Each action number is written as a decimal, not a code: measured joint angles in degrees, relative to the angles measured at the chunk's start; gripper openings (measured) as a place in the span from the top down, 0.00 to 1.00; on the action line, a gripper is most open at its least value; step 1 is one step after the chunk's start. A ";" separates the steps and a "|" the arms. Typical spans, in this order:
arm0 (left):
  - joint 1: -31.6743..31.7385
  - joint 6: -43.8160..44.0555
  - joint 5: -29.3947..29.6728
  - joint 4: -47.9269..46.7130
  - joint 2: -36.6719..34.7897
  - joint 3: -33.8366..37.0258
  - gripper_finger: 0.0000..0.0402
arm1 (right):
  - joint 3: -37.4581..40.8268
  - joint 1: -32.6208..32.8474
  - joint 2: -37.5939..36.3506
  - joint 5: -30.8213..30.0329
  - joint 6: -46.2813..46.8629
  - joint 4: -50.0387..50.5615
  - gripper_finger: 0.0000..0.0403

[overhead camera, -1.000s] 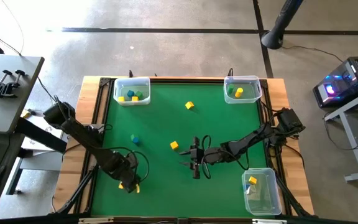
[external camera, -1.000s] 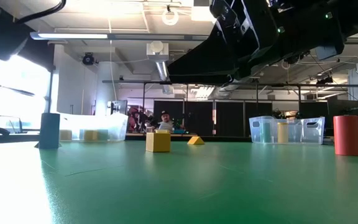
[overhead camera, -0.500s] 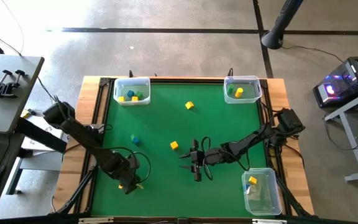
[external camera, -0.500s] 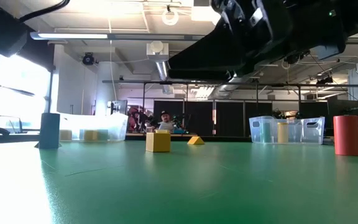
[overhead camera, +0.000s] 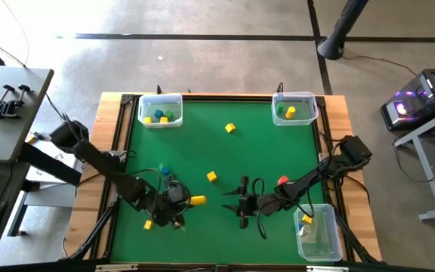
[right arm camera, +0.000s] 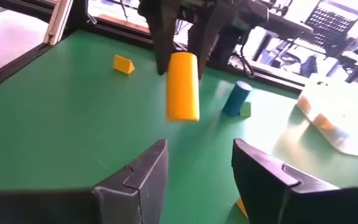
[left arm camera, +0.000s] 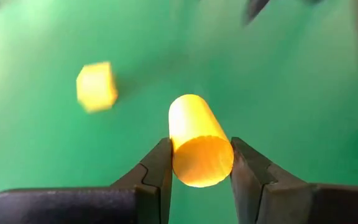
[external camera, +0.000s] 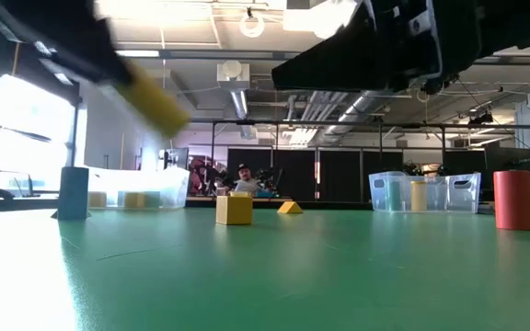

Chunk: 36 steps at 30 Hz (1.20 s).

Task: Sort blocks by size
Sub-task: Put the yellow cylindrical block into the top right transparent bin

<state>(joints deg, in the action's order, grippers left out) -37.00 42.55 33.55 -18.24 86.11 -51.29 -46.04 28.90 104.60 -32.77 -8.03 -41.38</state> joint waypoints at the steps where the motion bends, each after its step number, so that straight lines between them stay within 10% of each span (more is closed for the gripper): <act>1: 0.93 -3.45 -0.11 6.15 0.00 1.79 0.78 | 0.00 0.16 0.00 -0.72 -0.06 0.01 0.58; 13: 10.23 -20.89 -9.72 67.77 0.02 26.09 0.78 | 0.02 -0.76 0.00 -1.97 2.05 -0.15 0.58; 19: 11.18 -22.91 -12.51 71.26 0.02 27.22 0.78 | 0.02 -4.48 0.00 0.47 6.44 -4.46 0.58; 25: 11.07 -25.69 -14.24 71.75 0.05 26.39 0.78 | 0.05 -8.24 0.00 16.66 8.54 -4.73 0.58; 36: 10.98 -29.03 -13.50 72.61 0.20 26.06 0.78 | 0.15 -7.41 0.08 16.29 6.27 -8.67 0.58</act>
<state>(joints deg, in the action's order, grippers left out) -26.02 13.52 20.05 54.37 86.30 -25.23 -45.89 21.50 104.68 -16.48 -1.76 -50.04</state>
